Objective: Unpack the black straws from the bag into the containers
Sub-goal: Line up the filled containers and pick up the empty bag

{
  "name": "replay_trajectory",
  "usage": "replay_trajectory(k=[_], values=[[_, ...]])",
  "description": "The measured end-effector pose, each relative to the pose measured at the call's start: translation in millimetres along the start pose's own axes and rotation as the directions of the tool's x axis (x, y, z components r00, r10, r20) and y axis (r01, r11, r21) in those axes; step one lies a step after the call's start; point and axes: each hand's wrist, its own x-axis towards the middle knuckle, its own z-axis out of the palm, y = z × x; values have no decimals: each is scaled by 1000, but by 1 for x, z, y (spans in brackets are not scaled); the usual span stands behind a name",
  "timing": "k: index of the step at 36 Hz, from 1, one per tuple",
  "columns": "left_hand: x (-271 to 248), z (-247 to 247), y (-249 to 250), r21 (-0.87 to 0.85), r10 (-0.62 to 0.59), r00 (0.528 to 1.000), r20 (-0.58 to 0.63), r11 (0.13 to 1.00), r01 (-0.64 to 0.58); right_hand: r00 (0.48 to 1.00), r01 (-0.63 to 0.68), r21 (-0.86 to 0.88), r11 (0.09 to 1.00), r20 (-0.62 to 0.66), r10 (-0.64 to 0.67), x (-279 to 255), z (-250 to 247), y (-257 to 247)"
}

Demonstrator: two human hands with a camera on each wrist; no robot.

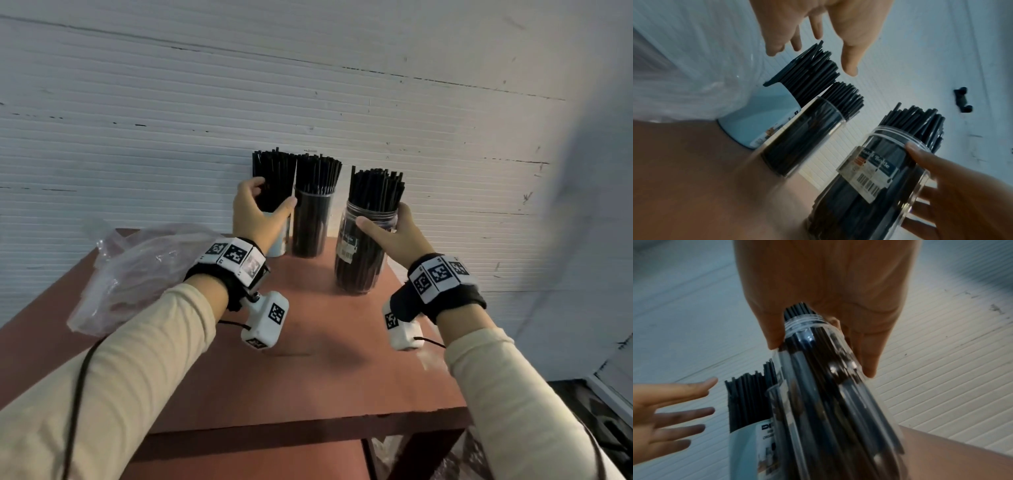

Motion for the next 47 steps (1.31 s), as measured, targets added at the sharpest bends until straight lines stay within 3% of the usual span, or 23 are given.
replay_trajectory(k=[8, 18, 28, 32, 36, 40, 43, 47], values=[[50, 19, -21, 97, -223, 975, 28, 971, 219, 993, -6, 57, 998, -116, 13, 56, 27, 17], [74, 34, -44, 188, -325, 945, 39, 931, 313, 993, -13, 47, 999, -120, 19, 94, 38, 26], [74, 32, -39, 213, -376, 926, 27, 908, 362, 991, -129, 60, 990, -31, 131, 87, 29, 21], [67, 29, -30, 211, -372, 927, 40, 910, 356, 980, -105, 3, 994, -170, 104, 67, 27, 13], [58, 19, -15, 230, -280, 959, 32, 936, 266, 967, -19, -46, 999, -253, 6, 47, 29, 1], [51, -5, 12, 285, -159, 985, 63, 949, 135, 986, 58, -99, 993, -152, -73, 29, 42, -22], [47, -35, 32, 329, -84, 990, 114, 943, 42, 994, 97, -97, 990, 53, -92, 11, 61, -43], [40, -85, 53, 470, -81, 963, 258, 881, -52, 919, 152, -116, 982, 383, -97, -13, 93, -69]])
